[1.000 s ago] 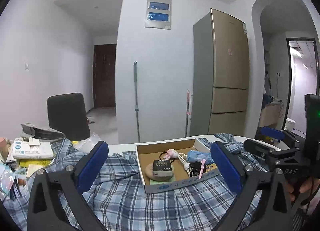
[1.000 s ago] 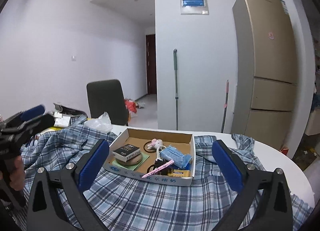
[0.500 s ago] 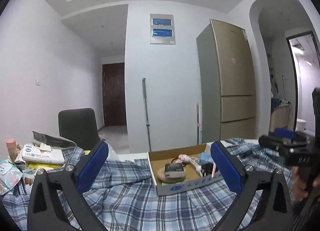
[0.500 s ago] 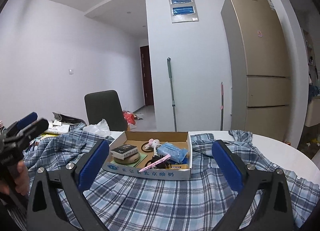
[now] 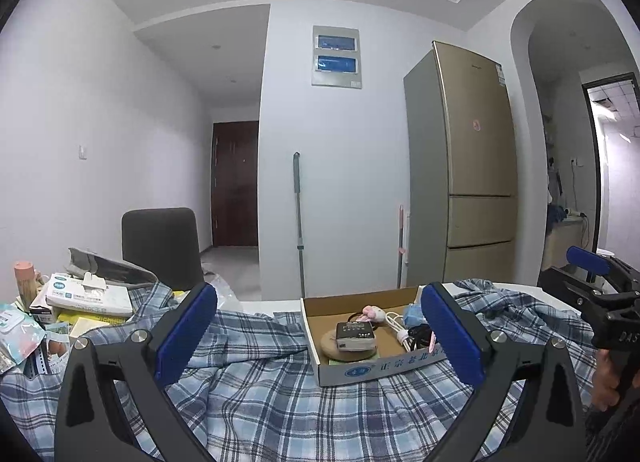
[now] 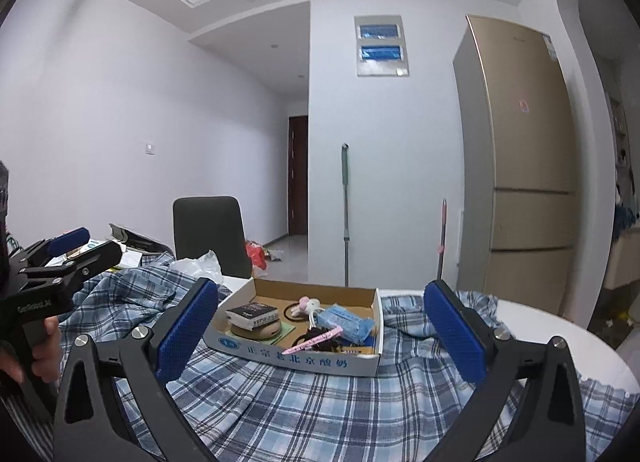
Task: Organize soft objects
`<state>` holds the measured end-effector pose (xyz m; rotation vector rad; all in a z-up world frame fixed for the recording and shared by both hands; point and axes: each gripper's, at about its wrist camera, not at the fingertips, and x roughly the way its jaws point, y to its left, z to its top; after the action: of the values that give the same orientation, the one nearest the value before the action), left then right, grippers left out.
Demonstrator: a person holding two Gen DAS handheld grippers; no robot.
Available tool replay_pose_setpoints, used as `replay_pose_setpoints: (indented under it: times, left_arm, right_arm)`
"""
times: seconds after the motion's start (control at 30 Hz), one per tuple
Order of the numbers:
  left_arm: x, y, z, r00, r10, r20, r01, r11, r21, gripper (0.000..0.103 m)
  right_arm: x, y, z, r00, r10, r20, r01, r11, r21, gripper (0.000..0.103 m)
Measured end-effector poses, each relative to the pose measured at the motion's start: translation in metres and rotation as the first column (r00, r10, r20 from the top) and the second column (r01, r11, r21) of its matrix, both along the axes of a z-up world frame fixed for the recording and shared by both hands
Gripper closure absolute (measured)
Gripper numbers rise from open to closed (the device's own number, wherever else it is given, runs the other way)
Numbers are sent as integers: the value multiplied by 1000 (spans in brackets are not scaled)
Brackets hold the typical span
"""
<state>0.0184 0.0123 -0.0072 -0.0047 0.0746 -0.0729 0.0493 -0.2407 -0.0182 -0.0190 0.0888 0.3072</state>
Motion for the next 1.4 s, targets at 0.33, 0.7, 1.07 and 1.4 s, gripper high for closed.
replay_pose_setpoints:
  times: [0.33, 0.7, 1.07, 1.4]
  left_arm:
    - [-7, 0, 1, 999, -23, 24, 24, 1000, -1, 0]
    - [-7, 1, 2, 1000, -10, 16, 10, 1000, 5, 0]
    - [-6, 3, 2, 1000, -10, 12, 10, 1000, 2, 0]
    - [-4, 4, -1, 1000, -9, 5, 9, 1000, -4, 0]
  right_arm:
    - [-6, 6, 0, 1000, 5, 29, -4, 999, -36, 0]
    - [-3, 2, 0, 1000, -9, 16, 10, 1000, -25, 0]
    - [-3, -1, 1, 1000, -14, 17, 14, 1000, -15, 0]
    - [-4, -2, 2, 1000, -14, 23, 15, 1000, -10, 0]
